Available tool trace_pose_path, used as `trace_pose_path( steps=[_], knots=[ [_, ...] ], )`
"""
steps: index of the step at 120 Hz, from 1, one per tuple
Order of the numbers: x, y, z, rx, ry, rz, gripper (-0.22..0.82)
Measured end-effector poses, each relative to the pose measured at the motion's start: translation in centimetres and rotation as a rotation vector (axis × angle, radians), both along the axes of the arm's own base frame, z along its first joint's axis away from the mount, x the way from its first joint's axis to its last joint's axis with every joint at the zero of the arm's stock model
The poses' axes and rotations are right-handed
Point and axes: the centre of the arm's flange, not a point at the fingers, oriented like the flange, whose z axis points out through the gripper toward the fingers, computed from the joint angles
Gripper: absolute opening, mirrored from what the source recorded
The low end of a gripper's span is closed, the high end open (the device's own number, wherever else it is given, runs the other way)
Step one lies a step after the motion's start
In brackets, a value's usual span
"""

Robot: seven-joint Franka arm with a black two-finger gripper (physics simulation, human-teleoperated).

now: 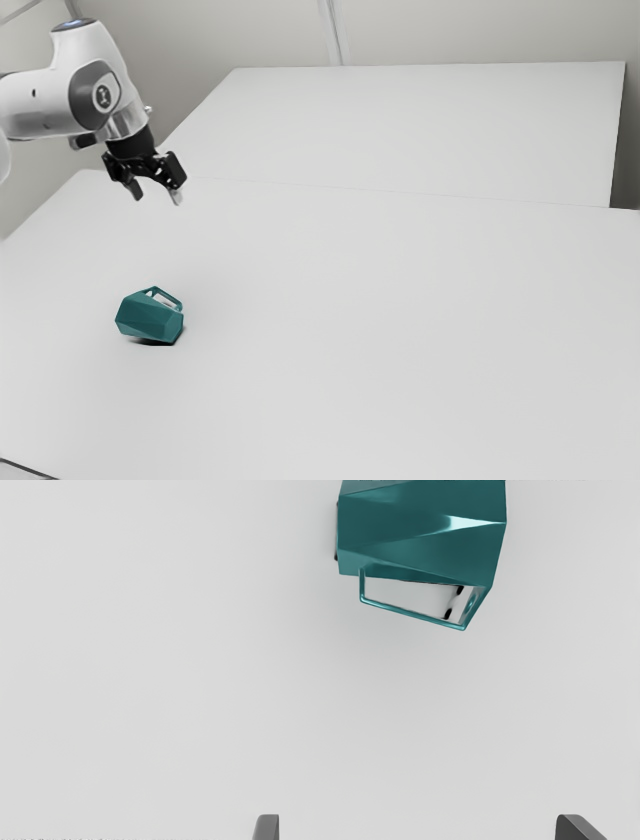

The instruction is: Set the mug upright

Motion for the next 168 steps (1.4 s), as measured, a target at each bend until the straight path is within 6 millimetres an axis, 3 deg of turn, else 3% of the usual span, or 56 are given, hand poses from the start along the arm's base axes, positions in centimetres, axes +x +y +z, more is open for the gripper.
trace_pose_path(
  steps=[22, 36, 61, 81, 102, 126, 168],
  knots=[
    [-1.1, 0.6, 0.4, -0.047, 0.008, 0.027, 0.60],
    [-2.3, 2.1, -0.6, -0.127, 0.030, 0.082, 0.60],
    [-4.9, 9.5, -5.4, -0.205, 0.112, 0.247, 0.60],
    [-5.2, 12.2, -10.5, -0.264, 0.186, 0.323, 0.60],
    [-6.1, 13.9, -15.4, -0.360, 0.242, 0.404, 0.60],
    [-7.6, 14.7, -18.4, -0.469, 0.241, 0.497, 0.60],
    [-9.0, 16.2, -20.2, -0.566, 0.219, 0.594, 0.60]
  ],
)
